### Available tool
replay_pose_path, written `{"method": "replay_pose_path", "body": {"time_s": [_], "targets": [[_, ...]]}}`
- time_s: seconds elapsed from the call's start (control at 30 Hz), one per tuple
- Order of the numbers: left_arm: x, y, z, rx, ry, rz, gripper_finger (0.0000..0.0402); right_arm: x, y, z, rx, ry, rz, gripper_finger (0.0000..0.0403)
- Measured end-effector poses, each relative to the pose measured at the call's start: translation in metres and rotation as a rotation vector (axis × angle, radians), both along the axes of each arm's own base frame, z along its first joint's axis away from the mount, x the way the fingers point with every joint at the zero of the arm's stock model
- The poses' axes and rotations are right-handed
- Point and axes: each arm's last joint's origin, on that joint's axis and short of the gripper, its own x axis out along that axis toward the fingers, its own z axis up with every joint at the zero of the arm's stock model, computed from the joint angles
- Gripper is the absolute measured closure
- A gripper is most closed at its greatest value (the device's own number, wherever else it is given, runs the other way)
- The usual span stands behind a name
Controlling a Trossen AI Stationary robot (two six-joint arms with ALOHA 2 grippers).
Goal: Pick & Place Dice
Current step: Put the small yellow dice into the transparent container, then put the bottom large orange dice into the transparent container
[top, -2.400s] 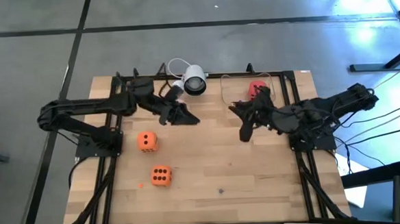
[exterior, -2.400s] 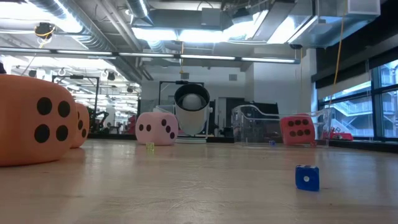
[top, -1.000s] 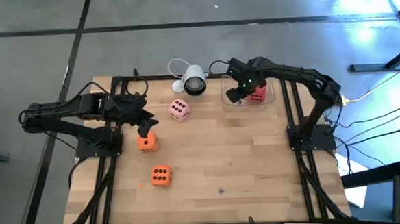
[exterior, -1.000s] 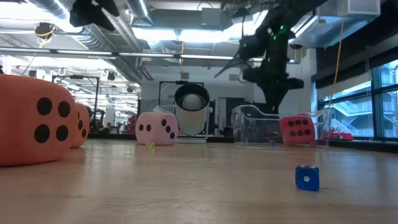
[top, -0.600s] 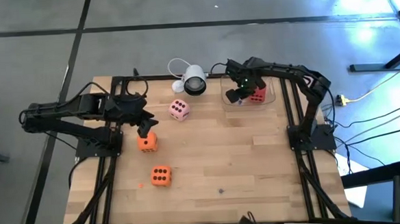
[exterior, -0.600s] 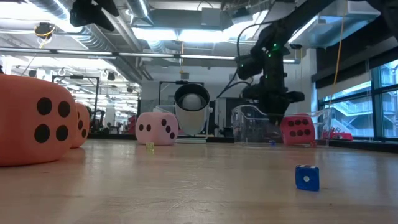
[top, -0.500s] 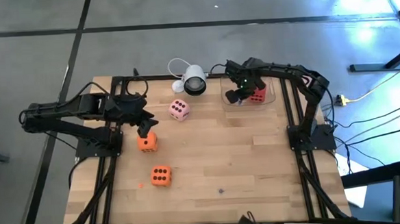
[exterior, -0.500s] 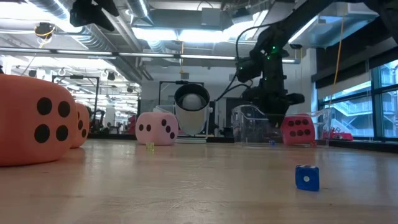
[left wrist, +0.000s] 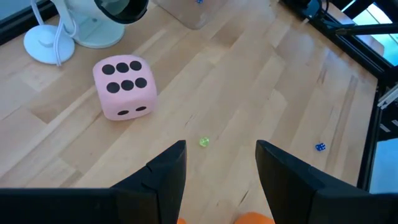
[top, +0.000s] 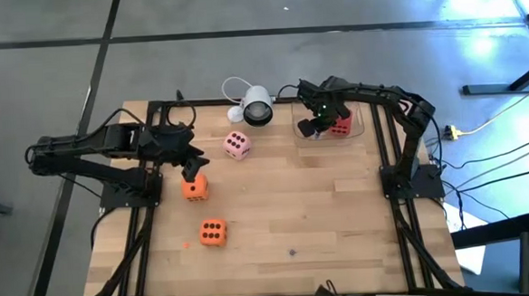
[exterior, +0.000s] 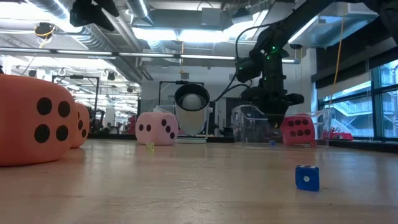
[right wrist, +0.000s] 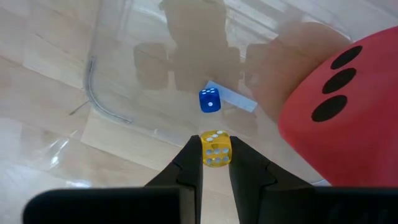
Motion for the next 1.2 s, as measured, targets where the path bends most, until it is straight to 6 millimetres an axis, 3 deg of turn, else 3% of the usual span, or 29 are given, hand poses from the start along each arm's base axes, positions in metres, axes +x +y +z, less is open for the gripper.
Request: {"method": "replay_pose_path", "body": {"time_s": [0.33,0.6,0.73,1.03,1.2], "targets": [[0.0000,0.0000,0.0000,0.001,0.000,0.000,0.0215,0.0000,0.0000,0.0000,0.001,-0.001,0.004,0.0349],[0.0000,0.0000,0.0000,0.007,0.002,-0.005,0.0215,-0.0001,-0.0007,0.0000,-0.024,0.013,0.003,0.0322],[0.0000,0.0000,0.0000,0.009,0.002,-0.006,0.0215,-0.0002,-0.0008,0.0000,-0.037,0.022,0.026,0.0289],[0.0000,0.0001,0.0000,0.010,0.002,-0.005,0.0215,0.0000,-0.0014,0.0000,-0.056,0.028,0.034,0.0172],[0.0000,0.0001,0.0000,0.009,0.002,-0.005,0.0215,0.0011,-0.0021,-0.0001,-0.063,0.018,0.027,0.0152]]}}
